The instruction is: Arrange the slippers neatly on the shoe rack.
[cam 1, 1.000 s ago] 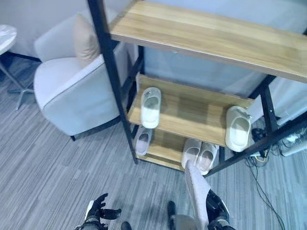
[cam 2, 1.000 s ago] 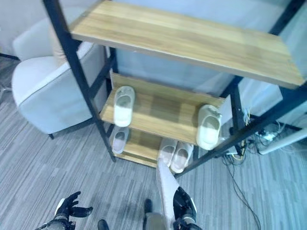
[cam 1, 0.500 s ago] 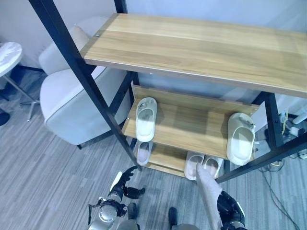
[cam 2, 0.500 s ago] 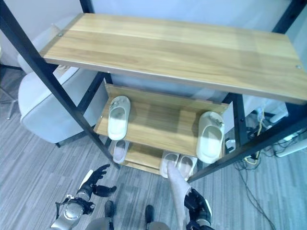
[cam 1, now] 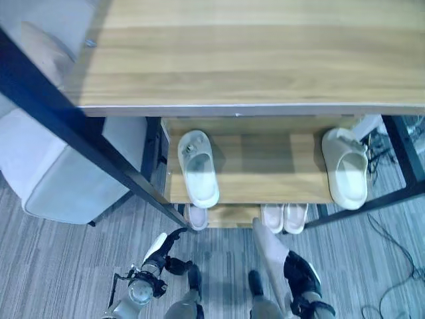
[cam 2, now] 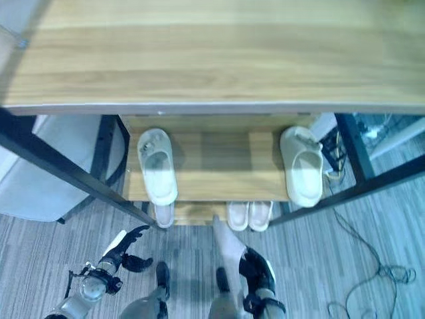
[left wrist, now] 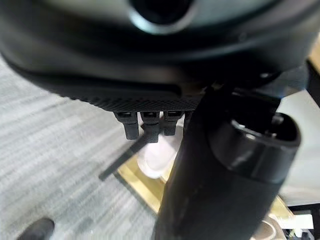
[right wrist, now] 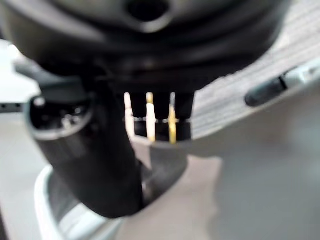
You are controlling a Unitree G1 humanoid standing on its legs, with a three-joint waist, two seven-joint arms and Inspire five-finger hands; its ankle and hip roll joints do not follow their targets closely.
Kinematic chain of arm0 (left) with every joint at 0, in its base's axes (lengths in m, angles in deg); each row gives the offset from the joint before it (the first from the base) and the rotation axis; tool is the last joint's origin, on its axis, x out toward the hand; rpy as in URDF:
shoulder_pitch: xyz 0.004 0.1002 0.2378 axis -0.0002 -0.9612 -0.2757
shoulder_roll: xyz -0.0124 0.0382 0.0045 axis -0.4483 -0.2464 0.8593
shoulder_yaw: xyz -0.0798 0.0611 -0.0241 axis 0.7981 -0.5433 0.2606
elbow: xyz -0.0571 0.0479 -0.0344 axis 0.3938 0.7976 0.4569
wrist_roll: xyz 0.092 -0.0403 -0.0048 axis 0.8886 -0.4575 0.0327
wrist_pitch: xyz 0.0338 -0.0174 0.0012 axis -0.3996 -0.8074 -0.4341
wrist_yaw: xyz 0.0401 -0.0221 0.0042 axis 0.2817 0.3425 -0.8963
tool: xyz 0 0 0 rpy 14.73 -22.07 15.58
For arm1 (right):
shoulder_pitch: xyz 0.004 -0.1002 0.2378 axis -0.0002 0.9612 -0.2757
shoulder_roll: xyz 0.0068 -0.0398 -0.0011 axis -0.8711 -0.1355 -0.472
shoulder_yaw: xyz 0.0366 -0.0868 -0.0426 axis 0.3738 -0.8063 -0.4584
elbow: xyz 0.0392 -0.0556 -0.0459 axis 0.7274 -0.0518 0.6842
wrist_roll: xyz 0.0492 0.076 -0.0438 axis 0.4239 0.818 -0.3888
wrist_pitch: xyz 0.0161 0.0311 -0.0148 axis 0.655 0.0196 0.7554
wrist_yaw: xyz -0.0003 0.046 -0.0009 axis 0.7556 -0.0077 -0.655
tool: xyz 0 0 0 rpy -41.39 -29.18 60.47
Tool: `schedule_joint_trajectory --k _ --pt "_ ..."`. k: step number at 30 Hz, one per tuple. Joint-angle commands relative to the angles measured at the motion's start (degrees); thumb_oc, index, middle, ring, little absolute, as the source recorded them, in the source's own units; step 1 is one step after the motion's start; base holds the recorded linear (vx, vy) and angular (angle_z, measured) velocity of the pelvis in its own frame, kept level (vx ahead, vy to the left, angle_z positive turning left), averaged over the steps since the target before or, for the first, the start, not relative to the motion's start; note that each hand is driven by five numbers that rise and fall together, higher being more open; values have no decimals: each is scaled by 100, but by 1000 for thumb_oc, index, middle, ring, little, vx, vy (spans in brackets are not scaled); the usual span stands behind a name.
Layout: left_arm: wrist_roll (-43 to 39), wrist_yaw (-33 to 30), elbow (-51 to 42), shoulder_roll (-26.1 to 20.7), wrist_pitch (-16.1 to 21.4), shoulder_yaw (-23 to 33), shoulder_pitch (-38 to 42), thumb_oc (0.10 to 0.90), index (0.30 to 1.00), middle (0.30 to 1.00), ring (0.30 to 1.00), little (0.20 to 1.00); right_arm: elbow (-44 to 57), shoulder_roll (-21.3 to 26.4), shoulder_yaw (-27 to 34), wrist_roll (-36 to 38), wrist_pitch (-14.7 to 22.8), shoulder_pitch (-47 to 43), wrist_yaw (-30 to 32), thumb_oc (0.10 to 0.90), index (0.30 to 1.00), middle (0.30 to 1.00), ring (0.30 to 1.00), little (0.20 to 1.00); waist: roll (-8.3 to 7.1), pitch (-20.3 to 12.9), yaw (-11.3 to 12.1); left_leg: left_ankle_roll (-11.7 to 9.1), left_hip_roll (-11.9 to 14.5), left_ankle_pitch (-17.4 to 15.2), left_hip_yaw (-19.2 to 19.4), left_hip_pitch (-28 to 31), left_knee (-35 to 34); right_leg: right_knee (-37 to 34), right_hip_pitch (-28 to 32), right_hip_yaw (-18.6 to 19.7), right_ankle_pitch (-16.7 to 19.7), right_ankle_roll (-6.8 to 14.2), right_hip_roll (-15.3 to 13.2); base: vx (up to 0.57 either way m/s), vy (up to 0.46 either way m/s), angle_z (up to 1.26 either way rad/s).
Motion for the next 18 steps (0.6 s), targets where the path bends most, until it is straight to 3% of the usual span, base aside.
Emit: schedule_joint_trajectory --k 1,9,15,18 --pt "-314 -609 133 148 447 729 -134 800 900 900 900 900 750 542 197 -710 500 -128 497 400 300 300 300 300 124 -34 355 -328 531 -1123 21 -582 1615 981 -384 -621 -569 119 166 -62 -45 4" --pt "-621 -1093 368 -341 612 1715 -298 800 900 900 900 900 1105 859 471 -283 748 -541 528 400 300 300 300 300 236 128 504 -310 610 -1399 -260 -1177 2409 1951 -1116 -845 -867 41 164 -20 -45 22" --pt "-1134 -1273 1002 -201 615 2144 -144 800 900 900 900 900 1219 946 464 -287 783 -934 701 400 300 300 300 300 305 216 577 -259 611 -1523 -322 -1676 2892 2456 -1618 -917 -1010 15 82 -36 -17 16" --pt "-1639 -1438 1497 -78 644 2356 153 800 900 900 900 900 1128 972 291 -691 752 -1523 1139 400 300 300 300 300 383 346 643 -198 689 -1713 -356 -2147 3531 3054 -2088 -907 -1211 -53 28 -57 -4 10"
